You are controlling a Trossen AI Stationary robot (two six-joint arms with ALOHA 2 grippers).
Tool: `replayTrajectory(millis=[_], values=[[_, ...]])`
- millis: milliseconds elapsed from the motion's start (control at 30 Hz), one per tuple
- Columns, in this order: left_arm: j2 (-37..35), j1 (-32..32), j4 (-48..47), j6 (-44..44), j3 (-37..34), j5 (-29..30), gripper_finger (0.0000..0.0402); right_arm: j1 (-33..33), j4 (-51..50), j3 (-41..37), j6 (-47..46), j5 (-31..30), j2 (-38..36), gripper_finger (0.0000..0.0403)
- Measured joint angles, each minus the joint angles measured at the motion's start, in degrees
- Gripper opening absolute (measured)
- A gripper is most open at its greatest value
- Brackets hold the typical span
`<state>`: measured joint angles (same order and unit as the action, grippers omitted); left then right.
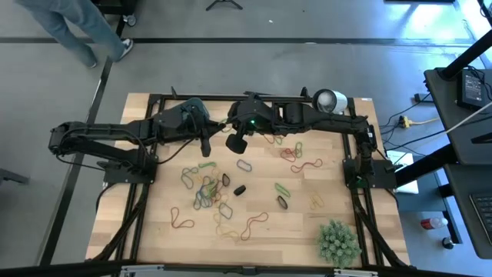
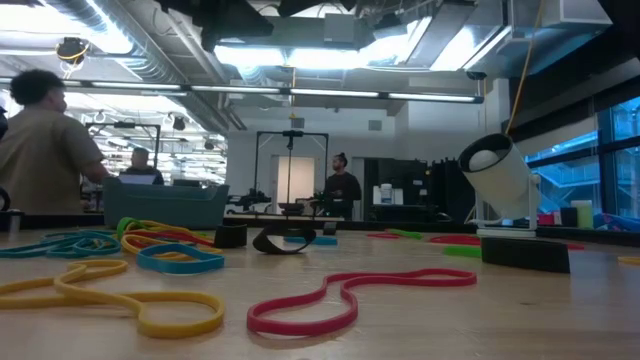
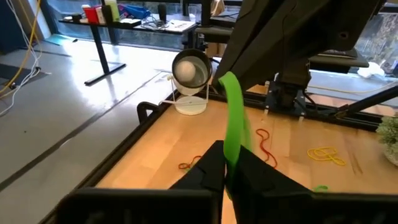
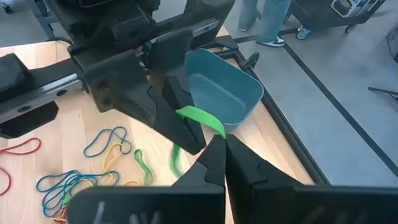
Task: Pick and place rubber bands into bin
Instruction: Put the green rubber band into the bin
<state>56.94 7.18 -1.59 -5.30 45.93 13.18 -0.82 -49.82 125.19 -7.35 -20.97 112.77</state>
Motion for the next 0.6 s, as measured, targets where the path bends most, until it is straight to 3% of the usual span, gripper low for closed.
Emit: replayTrajectory(millis=[300,600], values=[[-0.02,0.71,-3.54,-2.22,0.0,-0.9,0.0002,-0.22,-1.78,-0.02,-3.03,0.02,0.0,0.0042],[-3.23,7.56,-13.15,-2.07,0.0,-0.83,0.0002,-0.98,-2.54,-0.02,-7.27,0.0,0.0,0.0114]])
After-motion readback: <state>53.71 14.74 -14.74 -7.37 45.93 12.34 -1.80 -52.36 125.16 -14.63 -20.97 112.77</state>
